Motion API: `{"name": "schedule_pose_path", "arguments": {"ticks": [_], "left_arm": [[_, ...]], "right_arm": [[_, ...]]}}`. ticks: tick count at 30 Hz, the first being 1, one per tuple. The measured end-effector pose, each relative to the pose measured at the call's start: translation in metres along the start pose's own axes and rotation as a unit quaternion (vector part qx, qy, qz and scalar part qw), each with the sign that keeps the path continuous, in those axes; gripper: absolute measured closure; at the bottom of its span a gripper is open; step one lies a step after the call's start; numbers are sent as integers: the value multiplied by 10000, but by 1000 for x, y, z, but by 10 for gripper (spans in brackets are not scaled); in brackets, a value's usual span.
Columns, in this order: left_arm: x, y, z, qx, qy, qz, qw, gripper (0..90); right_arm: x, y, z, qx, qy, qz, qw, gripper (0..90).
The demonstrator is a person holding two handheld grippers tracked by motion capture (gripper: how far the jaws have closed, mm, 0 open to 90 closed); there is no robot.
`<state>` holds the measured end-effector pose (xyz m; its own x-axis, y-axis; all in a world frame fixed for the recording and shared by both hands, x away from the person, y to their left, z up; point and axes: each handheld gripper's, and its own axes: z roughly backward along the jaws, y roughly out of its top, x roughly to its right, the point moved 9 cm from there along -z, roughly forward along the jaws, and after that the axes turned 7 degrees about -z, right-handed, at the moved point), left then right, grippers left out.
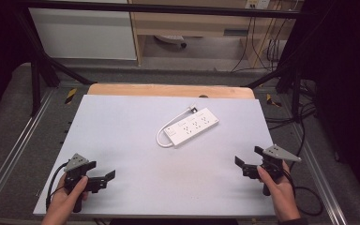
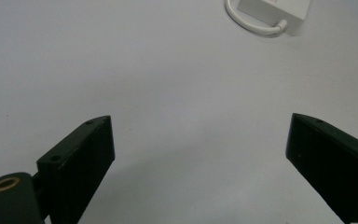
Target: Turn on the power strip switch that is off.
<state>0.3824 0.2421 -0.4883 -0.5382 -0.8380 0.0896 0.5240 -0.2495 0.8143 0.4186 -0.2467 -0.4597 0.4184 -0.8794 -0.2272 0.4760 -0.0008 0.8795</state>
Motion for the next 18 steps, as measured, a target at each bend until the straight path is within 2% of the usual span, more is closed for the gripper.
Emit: {"name": "schedule_pose_path", "arguments": {"ticks": [5,12,14,16,18], "left_arm": [[1,0,0,12,-11,-14,10000,78],[2,0,1,21,-18,-19,10000,78],[2,1,1,18,-24,-20,10000,78],[3,1,0,24,-23,-26,10000,78],[3,1,-1,20,-30,-47,10000,78]], "right_arm": [[-7,-10,-2,-110,80,138,9998,40],[-18,-26,-12,-470,198,389,9979,38],[-20,-30,-15,-581,180,488,9970,36],[-18,-31,-18,-642,138,486,9967,37],[-12,-33,-23,-695,-53,483,9964,44]]}}
